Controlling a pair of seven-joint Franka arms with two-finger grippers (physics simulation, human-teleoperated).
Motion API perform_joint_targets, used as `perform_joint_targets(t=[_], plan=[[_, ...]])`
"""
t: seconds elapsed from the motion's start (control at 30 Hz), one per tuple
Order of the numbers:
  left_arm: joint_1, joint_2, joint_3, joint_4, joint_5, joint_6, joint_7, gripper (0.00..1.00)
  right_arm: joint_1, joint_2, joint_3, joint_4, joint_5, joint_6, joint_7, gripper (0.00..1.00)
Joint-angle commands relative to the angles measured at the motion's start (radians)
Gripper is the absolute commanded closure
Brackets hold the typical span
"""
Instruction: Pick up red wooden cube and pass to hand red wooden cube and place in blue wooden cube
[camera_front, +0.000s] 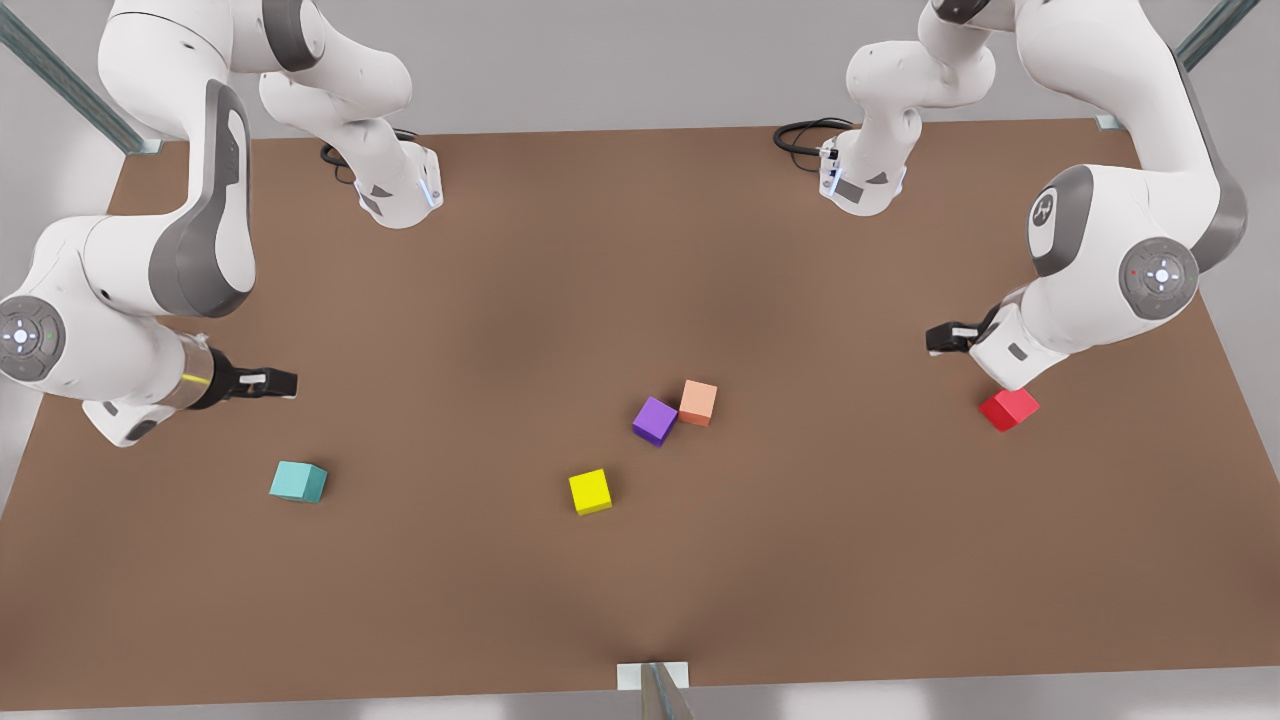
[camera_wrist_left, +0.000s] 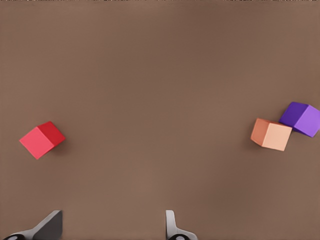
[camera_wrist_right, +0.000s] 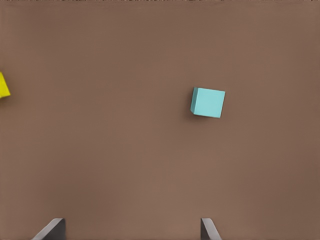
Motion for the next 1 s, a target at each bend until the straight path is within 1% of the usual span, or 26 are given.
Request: perform_joint_targets(t=[0.0,0.07,0.1,0.13,0.17,0.2,0.23,0.27,0.33,0.4,0.43,0.47,0.53,0.63,0.67,0.77,0.97], plan=[[0.0,0.0,0.0,0.0,0.0,0.022,-0.014,0.0,-0.001,-0.002,0.0,-0.002,0.0,0.021,-0.012,0.0],[0.0,0.003,0.001,-0.001,0.002,0.022,-0.015,0.0,-0.001,-0.002,0.0,-0.004,-0.001,0.021,-0.012,0.0],[0.0,0.025,0.029,-0.001,0.003,0.024,-0.016,0.0,-0.001,-0.002,0.0,-0.004,0.002,0.021,-0.012,0.0],[0.0,0.062,0.082,0.0,0.005,0.031,-0.016,0.0,-0.001,-0.002,0.0,-0.004,0.003,0.021,-0.012,0.0],[0.002,0.098,0.161,-0.004,-0.001,0.091,-0.016,0.0,-0.001,-0.002,0.0,-0.004,0.005,0.021,-0.012,0.0],[0.008,0.144,0.201,-0.012,-0.001,0.142,-0.016,0.0,-0.001,-0.002,0.0,-0.004,0.003,0.023,-0.012,0.0],[0.018,0.18,0.213,-0.035,-0.006,0.195,-0.034,0.0,-0.001,-0.002,0.0,-0.004,0.003,0.021,-0.012,0.0],[0.021,0.184,0.267,-0.104,-0.055,0.289,-0.049,0.0,-0.001,-0.002,0.0,-0.004,0.003,0.021,-0.012,0.0],[0.021,0.189,0.331,-0.213,-0.086,0.442,-0.048,0.0,0.0,-0.003,0.0,-0.012,0.002,0.021,-0.012,0.0],[0.04,0.215,0.371,-0.271,-0.144,0.508,-0.006,0.0,0.0,-0.003,0.0,-0.012,0.0,0.021,-0.012,0.0],[0.04,0.221,0.385,-0.314,-0.147,0.571,-0.006,0.0,0.002,-0.002,0.001,-0.012,0.0,0.021,-0.012,0.0],[0.045,0.229,0.412,-0.329,-0.149,0.579,0.001,0.0,0.004,-0.002,0.001,-0.013,0.0,0.021,-0.012,0.0],[0.08,0.27,0.414,-0.334,-0.152,0.645,-0.002,0.0,0.004,-0.002,0.001,-0.012,0.0,0.021,-0.012,0.0],[0.107,0.276,0.42,-0.385,-0.172,0.683,-0.022,0.0,0.005,-0.002,0.001,-0.016,0.0,0.029,-0.012,0.0],[0.1,0.276,0.419,-0.401,-0.173,0.706,-0.097,0.0,0.005,-0.003,0.001,-0.018,-0.001,0.029,-0.01,0.0],[0.098,0.275,0.419,-0.409,-0.207,0.706,-0.103,0.0,0.005,-0.003,0.001,-0.018,-0.004,0.029,-0.012,0.0],[0.086,0.301,0.417,-0.431,-0.205,0.721,-0.081,0.0,0.01,-0.003,0.003,-0.021,-0.006,0.026,-0.012,0.0]])
